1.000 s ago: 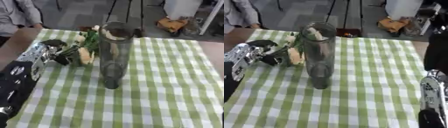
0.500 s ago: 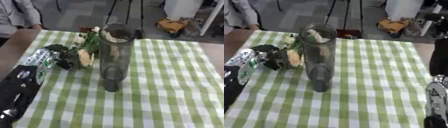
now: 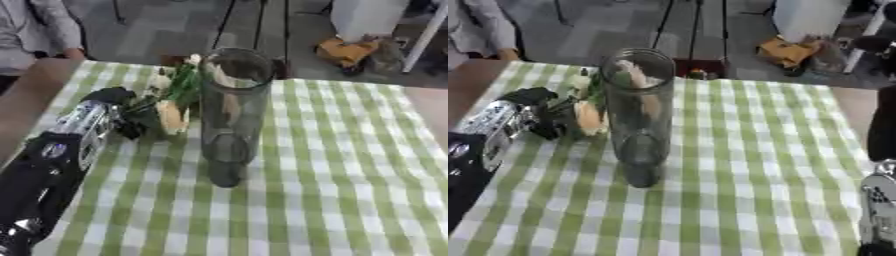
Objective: Arrange flowers into the vase.
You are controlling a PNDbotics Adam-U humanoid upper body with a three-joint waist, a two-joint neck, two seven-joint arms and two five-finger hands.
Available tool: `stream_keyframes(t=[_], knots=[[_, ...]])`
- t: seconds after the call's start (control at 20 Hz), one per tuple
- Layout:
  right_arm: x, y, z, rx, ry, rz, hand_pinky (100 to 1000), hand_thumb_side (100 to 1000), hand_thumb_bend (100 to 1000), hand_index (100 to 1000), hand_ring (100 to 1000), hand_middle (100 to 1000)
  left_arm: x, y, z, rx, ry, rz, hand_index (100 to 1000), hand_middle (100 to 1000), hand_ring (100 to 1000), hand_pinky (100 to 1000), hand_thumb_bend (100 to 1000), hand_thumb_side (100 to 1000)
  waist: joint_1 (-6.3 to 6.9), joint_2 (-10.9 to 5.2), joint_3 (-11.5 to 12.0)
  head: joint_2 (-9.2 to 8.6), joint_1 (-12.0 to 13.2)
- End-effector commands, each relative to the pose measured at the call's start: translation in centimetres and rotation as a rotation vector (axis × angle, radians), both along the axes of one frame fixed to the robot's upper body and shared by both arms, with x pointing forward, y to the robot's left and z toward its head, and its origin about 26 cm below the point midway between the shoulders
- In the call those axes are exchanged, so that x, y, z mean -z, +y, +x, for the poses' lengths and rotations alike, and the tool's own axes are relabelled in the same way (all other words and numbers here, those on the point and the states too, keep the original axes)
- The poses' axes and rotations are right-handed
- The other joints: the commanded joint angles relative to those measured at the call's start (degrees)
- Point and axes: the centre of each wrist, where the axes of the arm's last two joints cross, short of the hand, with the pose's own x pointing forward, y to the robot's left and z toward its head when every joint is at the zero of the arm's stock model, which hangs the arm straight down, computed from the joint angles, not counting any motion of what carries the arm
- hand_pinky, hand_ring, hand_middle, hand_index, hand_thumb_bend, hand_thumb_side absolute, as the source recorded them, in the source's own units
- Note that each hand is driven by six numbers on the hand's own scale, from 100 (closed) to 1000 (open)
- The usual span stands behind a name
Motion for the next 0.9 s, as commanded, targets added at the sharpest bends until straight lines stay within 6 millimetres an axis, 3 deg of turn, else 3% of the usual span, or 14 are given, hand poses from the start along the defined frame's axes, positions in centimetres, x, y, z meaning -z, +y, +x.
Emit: stream_keyframes(t=[0.05,0.45,0.65,0.9], knots=[[-0.96,-0.07,-0.3,-0.005,-0.037,-0.012,597,944,100,771,756,668,-2.15,0.62,0.02,-0.018,-0.051,0.001,1000,988,982,848,219,354,0.2,-0.81,-0.3,-1.23,0.5],[-1.13,-0.1,-0.29,-0.004,-0.043,-0.01,597,940,100,771,757,667,-2.49,1.18,0.15,-0.037,-0.057,-0.011,1000,922,948,826,224,322,0.15,0.21,-1.1,-2.37,1.5],[-1.16,-0.11,-0.29,-0.002,-0.042,-0.009,597,938,100,771,757,666,-2.3,1.38,0.24,-0.046,-0.06,-0.013,929,844,893,782,217,291,-0.01,0.54,-1.3,-2.72,1.9],[-1.15,-0.17,-0.3,0.002,-0.04,-0.006,599,937,100,771,758,665,-1.94,1.38,0.33,-0.049,-0.074,-0.016,808,728,763,655,203,245,-0.26,0.69,-1.3,-2.7,2.2]])
